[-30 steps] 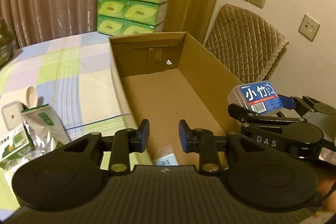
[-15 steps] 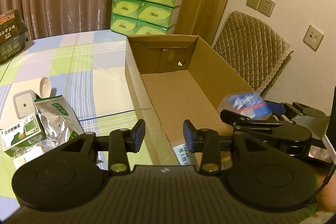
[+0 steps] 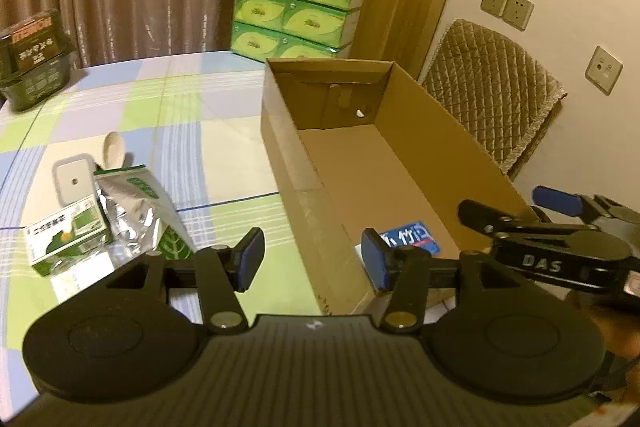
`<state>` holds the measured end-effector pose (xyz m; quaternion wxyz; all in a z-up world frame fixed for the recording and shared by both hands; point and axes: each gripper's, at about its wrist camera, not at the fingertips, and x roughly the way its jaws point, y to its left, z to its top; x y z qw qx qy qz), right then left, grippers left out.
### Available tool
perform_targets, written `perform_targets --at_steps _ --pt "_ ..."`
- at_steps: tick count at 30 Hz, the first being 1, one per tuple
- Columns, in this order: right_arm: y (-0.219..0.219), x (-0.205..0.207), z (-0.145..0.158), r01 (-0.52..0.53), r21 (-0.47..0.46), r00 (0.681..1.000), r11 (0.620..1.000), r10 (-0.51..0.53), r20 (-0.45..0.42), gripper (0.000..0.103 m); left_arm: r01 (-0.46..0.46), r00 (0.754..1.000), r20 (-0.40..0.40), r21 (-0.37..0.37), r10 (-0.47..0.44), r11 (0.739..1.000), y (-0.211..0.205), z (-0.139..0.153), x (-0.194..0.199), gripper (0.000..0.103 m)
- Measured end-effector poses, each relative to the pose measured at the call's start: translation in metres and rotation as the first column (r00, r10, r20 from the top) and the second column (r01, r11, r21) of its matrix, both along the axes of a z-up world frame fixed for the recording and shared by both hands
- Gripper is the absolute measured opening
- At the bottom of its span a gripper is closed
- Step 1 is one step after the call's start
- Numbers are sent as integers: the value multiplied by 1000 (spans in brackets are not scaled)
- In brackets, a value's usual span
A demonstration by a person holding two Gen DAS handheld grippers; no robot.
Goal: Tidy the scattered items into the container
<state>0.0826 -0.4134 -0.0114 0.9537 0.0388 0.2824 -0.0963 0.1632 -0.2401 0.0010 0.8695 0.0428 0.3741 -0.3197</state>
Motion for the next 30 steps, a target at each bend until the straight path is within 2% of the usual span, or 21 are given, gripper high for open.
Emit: perform_targets --at_steps 2,5,7,14,18,24,30 --pt "8 -7 5 -5 -1 1000 1000 5 12 98 -10 1000 -1 3 10 1000 6 1 -3 52" --pt "20 -18 13 -21 -6 999 1000 21 28 98 -23 1000 1 0 23 1000 17 4 -10 66" --pt "28 -24 16 -26 -13 999 1000 26 38 98 -36 999 7 -5 36 999 25 6 -14 80" --pt "52 -41 23 -60 -31 997 998 61 49 99 -72 997 21 1 72 997 57 11 -29 91" --pt "73 -50 27 -100 -33 993 994 102 54 99 -108 994 22 3 108 994 87 8 -37 102" --pt "108 -54 23 -189 -19 980 982 190 51 99 -212 977 -11 44 212 976 144 -11 -39 102" --pt "148 -46 10 -307 -33 951 951 308 19 99 -301 952 -37 62 304 952 193 -26 -35 102"
